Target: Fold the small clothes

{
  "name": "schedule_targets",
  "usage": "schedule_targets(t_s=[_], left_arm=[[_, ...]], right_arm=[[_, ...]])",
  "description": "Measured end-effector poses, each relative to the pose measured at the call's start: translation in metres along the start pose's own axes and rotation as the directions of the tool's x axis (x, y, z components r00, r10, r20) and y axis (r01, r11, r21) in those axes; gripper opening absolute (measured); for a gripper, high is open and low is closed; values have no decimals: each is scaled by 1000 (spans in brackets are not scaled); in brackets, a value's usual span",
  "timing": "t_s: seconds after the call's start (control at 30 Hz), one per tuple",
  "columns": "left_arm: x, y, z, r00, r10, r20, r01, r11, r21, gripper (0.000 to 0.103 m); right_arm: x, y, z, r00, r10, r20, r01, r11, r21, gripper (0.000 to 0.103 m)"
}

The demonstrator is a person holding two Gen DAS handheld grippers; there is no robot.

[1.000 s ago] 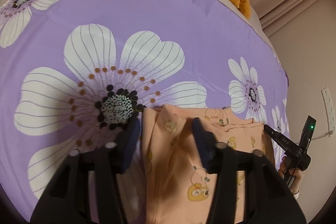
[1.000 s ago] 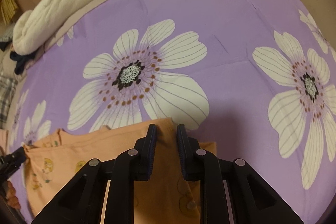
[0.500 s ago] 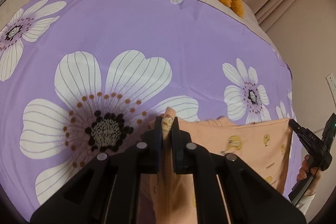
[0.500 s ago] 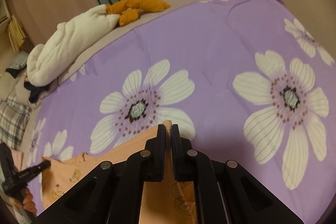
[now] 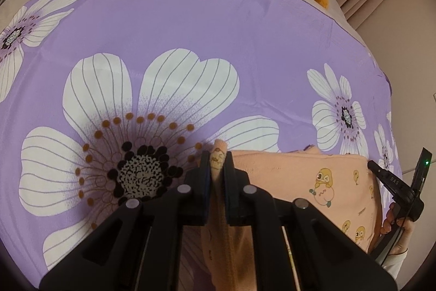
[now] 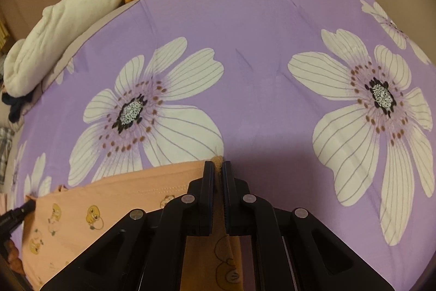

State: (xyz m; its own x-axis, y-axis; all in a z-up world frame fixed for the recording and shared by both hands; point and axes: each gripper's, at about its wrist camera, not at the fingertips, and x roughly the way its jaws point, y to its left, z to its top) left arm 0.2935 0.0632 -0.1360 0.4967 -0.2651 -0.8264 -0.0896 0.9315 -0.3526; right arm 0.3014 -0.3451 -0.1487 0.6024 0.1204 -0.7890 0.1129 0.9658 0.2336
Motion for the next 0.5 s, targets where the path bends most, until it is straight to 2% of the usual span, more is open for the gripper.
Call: schedule_targets(t_s=[0.17,0.27,0.3,0.33,0.37,0.4,0.43,0.47,0.5], left_arm=[[-7,-3,-2,999,32,6,-32,999,-3,12],[-24,-6,-7,999,40,20,-40,999,6,11],[-34,-9,-10,999,44,32,-45,999,17,14],[-42,-10,-13,998,44,42,-45,999,22,17],[-51,-12,-17,998,40,53,-42,999,29,27],[-58,-13,-21,997,37,61,-39,999,30,41],[-66,-14,-26,997,35,68,-37,999,26,48],[-74,-14,-32,997,34,74,-35,999,21,57],[-79,-15,-36,997,32,75,-34,999,18,58]], right_arm=[[-3,3,1,999,-44,-1,44,999,-27,7],[-12,2,2,999,-37,-6,37,999,-12,7],[-19,1,2,999,-38,3,39,999,-9,10],[-27,1,2,999,-48,17,48,999,-10,16],[-36,1,1,998,-57,30,57,998,-14,21],[-42,1,0,997,-63,42,64,998,-18,37],[-52,2,-2,996,-71,58,72,997,-24,57],[-60,2,-6,994,-79,71,81,996,-27,66],[-67,4,-9,992,-90,87,93,995,-31,77]])
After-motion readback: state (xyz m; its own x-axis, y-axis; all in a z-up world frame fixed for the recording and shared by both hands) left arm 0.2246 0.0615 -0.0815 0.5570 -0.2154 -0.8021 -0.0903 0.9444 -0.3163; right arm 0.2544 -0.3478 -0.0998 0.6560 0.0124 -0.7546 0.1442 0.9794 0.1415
